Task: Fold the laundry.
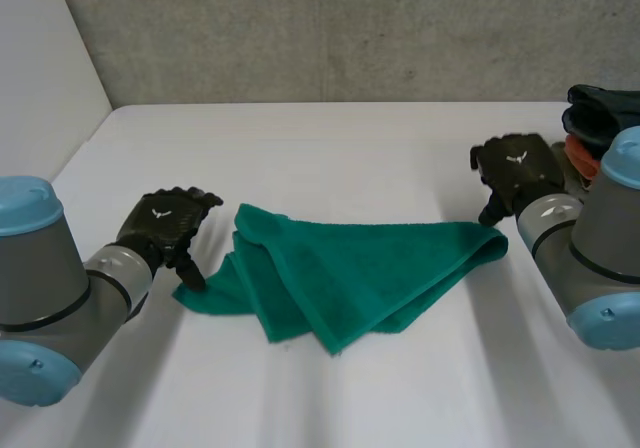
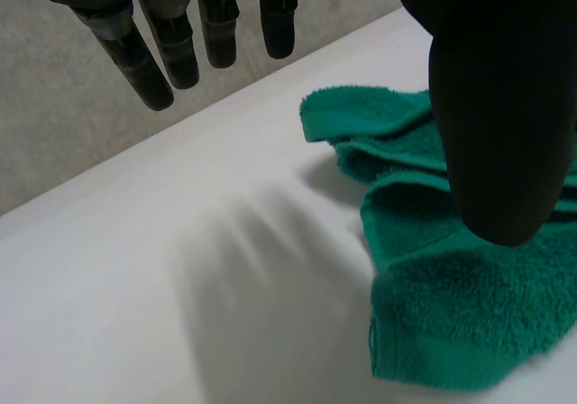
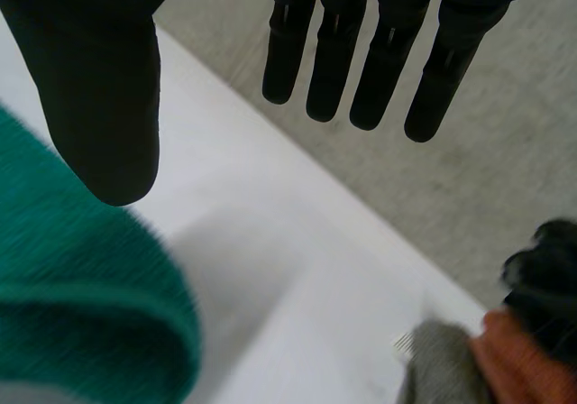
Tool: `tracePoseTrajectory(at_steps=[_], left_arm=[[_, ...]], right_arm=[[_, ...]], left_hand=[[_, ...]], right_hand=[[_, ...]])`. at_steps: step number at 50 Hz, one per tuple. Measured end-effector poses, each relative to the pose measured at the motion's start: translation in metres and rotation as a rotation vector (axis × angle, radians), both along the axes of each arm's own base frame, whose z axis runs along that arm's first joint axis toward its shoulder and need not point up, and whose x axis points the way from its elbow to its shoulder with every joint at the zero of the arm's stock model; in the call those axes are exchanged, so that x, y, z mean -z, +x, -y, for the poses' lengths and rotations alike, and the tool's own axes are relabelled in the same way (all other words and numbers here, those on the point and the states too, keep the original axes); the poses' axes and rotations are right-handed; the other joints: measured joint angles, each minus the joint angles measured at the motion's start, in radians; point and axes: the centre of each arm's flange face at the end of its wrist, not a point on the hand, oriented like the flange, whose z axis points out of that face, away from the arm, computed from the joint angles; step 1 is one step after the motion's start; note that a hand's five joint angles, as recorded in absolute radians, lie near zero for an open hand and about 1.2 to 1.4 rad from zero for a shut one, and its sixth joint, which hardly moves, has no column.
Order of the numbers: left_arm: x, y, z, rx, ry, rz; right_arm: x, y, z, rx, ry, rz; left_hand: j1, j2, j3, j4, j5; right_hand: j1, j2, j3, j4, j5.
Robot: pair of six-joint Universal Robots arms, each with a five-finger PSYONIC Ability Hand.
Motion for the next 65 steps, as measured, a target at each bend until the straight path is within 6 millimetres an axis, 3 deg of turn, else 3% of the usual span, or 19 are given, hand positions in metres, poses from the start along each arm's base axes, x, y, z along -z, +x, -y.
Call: tracePoseTrajectory(at_steps=[3,9,13,14,18,23,31,37,43,47,48,50,52,54,60,65], left_arm=[[-0.008,-0.003,-0.004,0.02,-0.014,-0.008],[-0.033,-0.025,-0.027,0.124,-0.058,-0.03],[-0.047,-0.045,-0.045,0.204,-0.083,-0.04],[-0.053,-0.058,-0.056,0.251,-0.092,-0.044],[-0.055,-0.083,-0.072,0.331,-0.096,-0.038],[-0.043,-0.111,-0.084,0.395,-0.088,0.003],[-0.002,-0.145,-0.098,0.463,-0.091,0.16],[0.024,-0.154,-0.097,0.482,-0.11,0.269],[0.043,-0.156,-0.085,0.465,-0.145,0.337],[0.048,-0.159,-0.075,0.447,-0.181,0.343],[0.048,-0.159,-0.072,0.441,-0.194,0.34],[0.045,-0.161,-0.068,0.431,-0.216,0.329],[0.038,-0.161,-0.065,0.416,-0.244,0.31],[0.027,-0.161,-0.063,0.398,-0.27,0.288],[-0.024,-0.152,-0.062,0.324,-0.345,0.194],[-0.076,-0.134,-0.054,0.251,-0.395,0.078]], right_arm=[[-0.003,-0.004,0.002,0.0,-0.004,-0.006],[0.002,-0.022,0.01,0.033,0.163,-0.033],[0.005,-0.032,0.017,0.042,0.26,-0.008],[0.007,-0.036,0.021,0.037,0.302,0.016],[0.011,-0.041,0.027,0.011,0.349,0.065],[0.021,-0.042,0.032,-0.023,0.374,0.095],[0.043,-0.037,0.039,-0.054,0.356,0.07],[0.052,-0.034,0.042,-0.069,0.336,0.042],[0.057,-0.03,0.043,-0.082,0.318,0.026],[0.062,-0.027,0.043,-0.09,0.313,0.023],[0.064,-0.025,0.043,-0.092,0.313,0.023],[0.066,-0.024,0.042,-0.096,0.314,0.025],[0.067,-0.022,0.042,-0.105,0.317,0.03],[0.067,-0.02,0.041,-0.115,0.319,0.037],[0.06,-0.018,0.042,-0.133,0.301,0.052],[0.033,-0.018,0.048,-0.117,0.201,0.05]], left_hand=[[0.0,0.002,0.0,0.0,0.0],[0.0,0.003,0.0,0.0,0.0],[0.0,0.007,0.003,0.001,0.003],[0.037,0.038,0.036,0.035,0.008],[0.099,0.087,0.085,0.091,0.07],[0.15,0.14,0.139,0.147,0.126],[0.238,0.232,0.232,0.24,0.222],[0.238,0.232,0.232,0.24,0.222],[0.331,0.312,0.312,0.32,0.3],[0.664,0.647,0.642,0.649,0.613],[0.819,0.839,0.832,0.827,0.787],[0.871,0.959,0.949,0.967,0.9],[0.871,0.973,0.969,0.986,0.904],[0.871,0.974,0.97,0.987,0.904],[0.871,0.974,0.971,0.989,0.904],[0.871,0.982,0.973,0.99,0.904]], right_hand=[[-0.091,-0.094,-0.091,-0.096,-0.089],[-0.13,-0.115,-0.121,-0.147,-0.14],[-0.13,-0.115,-0.121,-0.147,-0.142],[-0.13,-0.115,-0.121,-0.147,-0.142],[-0.13,-0.115,-0.121,-0.147,-0.142],[-0.13,-0.115,-0.121,-0.147,-0.142],[-0.13,-0.115,-0.121,-0.147,-0.142],[-0.13,-0.115,-0.121,-0.147,-0.14],[-0.13,-0.115,-0.121,-0.146,-0.132],[-0.061,-0.063,-0.063,-0.062,-0.034],[0.048,0.05,0.05,0.054,0.081],[0.182,0.185,0.181,0.177,0.203],[0.473,0.483,0.475,0.475,0.499],[0.575,0.609,0.603,0.607,0.624],[0.575,0.622,0.632,0.644,0.636],[0.575,0.622,0.632,0.645,0.636]])
